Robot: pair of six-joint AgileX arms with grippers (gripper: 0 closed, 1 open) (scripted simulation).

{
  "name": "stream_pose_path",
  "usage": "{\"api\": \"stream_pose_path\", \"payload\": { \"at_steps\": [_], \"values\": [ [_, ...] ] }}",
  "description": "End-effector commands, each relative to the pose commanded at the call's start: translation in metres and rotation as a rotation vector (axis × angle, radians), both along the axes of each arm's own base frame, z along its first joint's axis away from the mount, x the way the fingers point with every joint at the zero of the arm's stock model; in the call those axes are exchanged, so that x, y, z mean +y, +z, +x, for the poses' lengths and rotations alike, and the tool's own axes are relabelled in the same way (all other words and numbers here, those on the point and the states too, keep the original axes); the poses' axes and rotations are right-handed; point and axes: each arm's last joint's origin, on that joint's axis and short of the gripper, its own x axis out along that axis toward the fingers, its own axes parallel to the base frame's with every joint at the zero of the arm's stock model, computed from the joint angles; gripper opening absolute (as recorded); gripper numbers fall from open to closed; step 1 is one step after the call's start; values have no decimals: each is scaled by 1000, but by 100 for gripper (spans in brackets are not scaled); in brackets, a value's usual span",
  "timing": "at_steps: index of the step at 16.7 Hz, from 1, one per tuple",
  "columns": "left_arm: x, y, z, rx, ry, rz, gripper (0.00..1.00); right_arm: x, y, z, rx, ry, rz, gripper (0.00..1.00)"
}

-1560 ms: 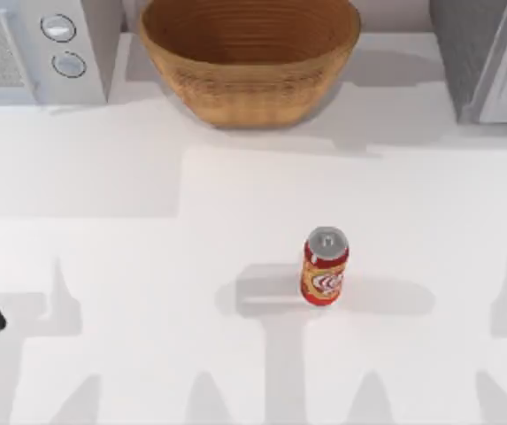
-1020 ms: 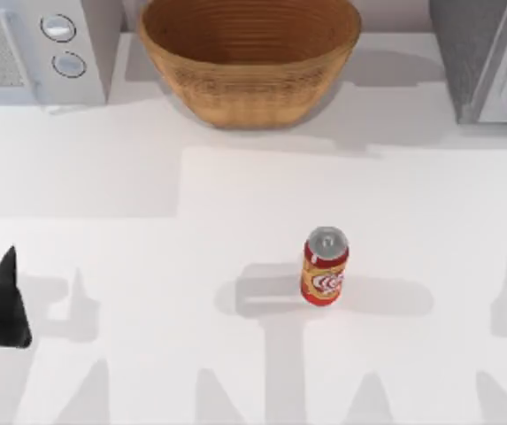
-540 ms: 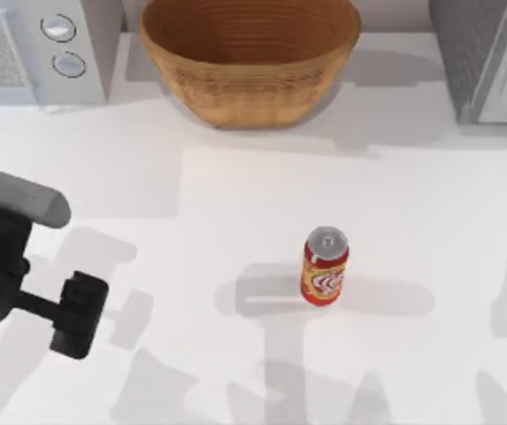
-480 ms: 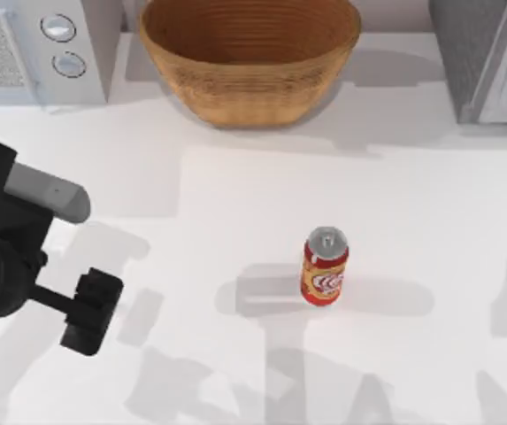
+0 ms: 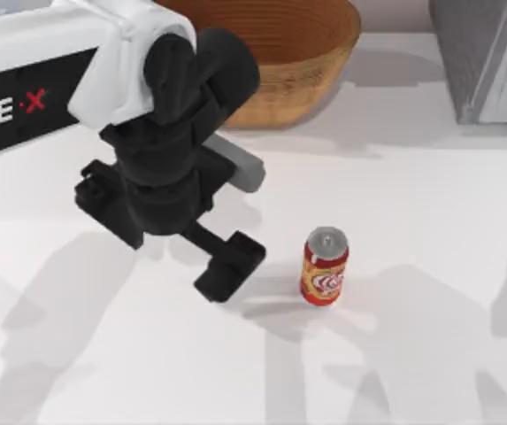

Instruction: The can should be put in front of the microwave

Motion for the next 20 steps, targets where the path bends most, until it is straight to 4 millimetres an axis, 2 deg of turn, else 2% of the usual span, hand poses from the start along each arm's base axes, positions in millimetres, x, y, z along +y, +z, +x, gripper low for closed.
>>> {"api": "stream_pose_path", "payload": {
  "at_steps": [5,9,13,20],
  "values": [
    [-82,-7,31,52,-89,41,100,0,0,0,0,0,0,100],
    [-126,-5,39,22,-124,12,100,0,0,0,0,0,0,100],
    [-142,-3,40,-4,-136,-13,100,0,0,0,0,0,0,100],
    [-141,-6,41,-6,-136,-15,100,0,0,0,0,0,0,100]
  ]
}}
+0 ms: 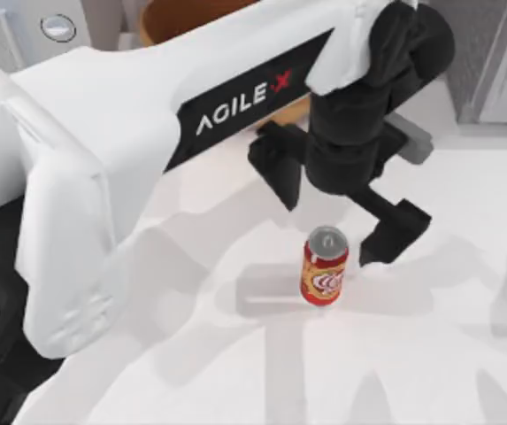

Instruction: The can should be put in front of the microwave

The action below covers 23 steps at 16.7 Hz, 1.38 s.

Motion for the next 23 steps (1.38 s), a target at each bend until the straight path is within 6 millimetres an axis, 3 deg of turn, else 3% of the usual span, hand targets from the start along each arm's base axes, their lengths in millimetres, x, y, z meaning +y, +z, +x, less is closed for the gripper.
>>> {"api": "stream_pose_path", "payload": {
  "at_steps": [7,12,23],
  "values": [
    [-1,-52,-1,1,0,1,100,0,0,0,0,0,0,100],
    [-1,-57,-1,1,0,2,100,0,0,0,0,0,0,100],
    [-1,-57,-1,1,0,2,17,0,0,0,0,0,0,100]
  ]
}}
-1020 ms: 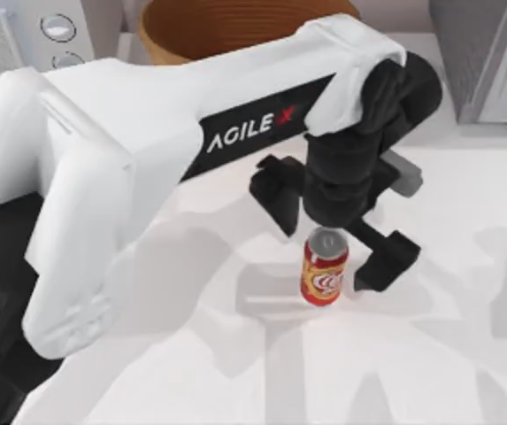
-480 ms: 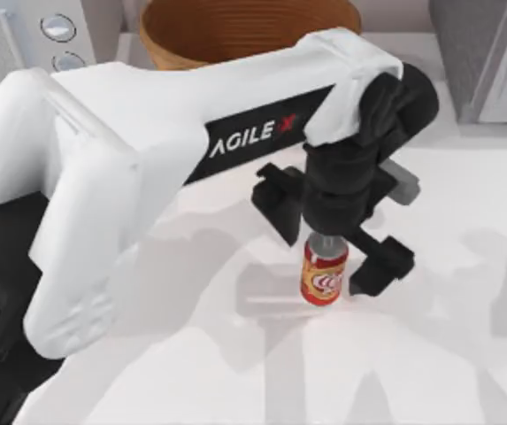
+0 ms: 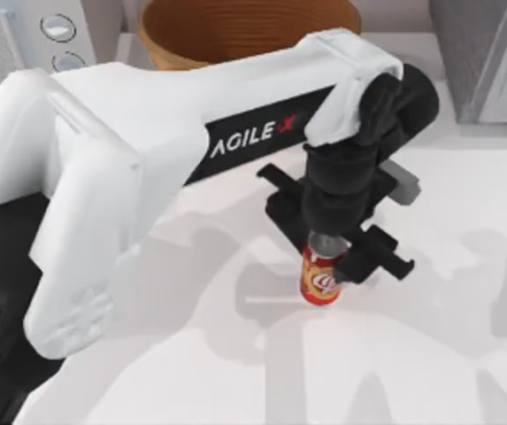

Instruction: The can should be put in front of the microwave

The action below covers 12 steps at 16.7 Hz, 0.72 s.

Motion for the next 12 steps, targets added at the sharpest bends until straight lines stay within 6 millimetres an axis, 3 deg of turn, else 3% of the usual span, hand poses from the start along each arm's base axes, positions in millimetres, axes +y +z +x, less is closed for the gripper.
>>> {"api": "stream_pose_path", "payload": {
  "at_steps": [2,3,12],
  "values": [
    [0,0,0,0,0,0,2,0,0,0,0,0,0,100],
    [0,0,0,0,0,0,0,0,0,0,0,0,0,100],
    [0,1,0,0,0,-1,0,0,0,0,0,0,0,100]
  ]
}}
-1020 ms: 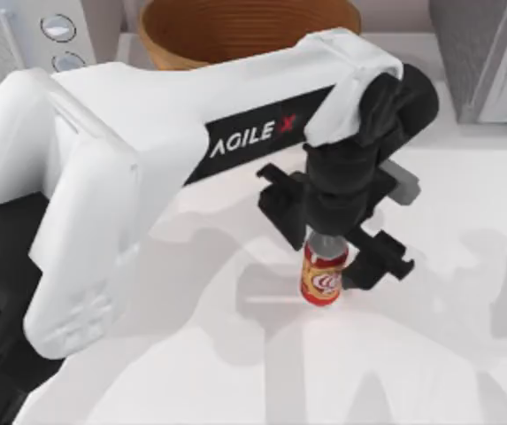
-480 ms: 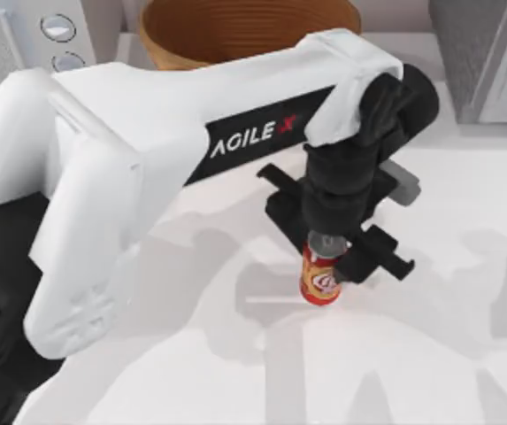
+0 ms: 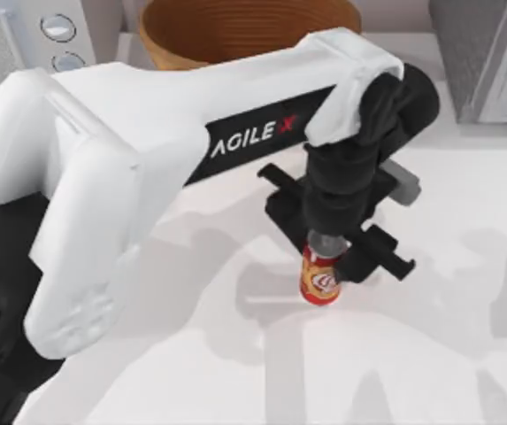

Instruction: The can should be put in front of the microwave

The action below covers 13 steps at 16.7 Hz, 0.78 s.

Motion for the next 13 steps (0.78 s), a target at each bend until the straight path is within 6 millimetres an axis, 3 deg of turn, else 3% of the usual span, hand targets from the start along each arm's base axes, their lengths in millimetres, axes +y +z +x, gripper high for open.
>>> {"api": "stream_pose_path", "payload": {
  "at_steps": [7,13],
  "values": [
    [0,38,0,0,0,0,0,0,0,0,0,0,0,100],
    [5,37,5,2,9,2,0,0,0,0,0,0,0,100]
  ]
}}
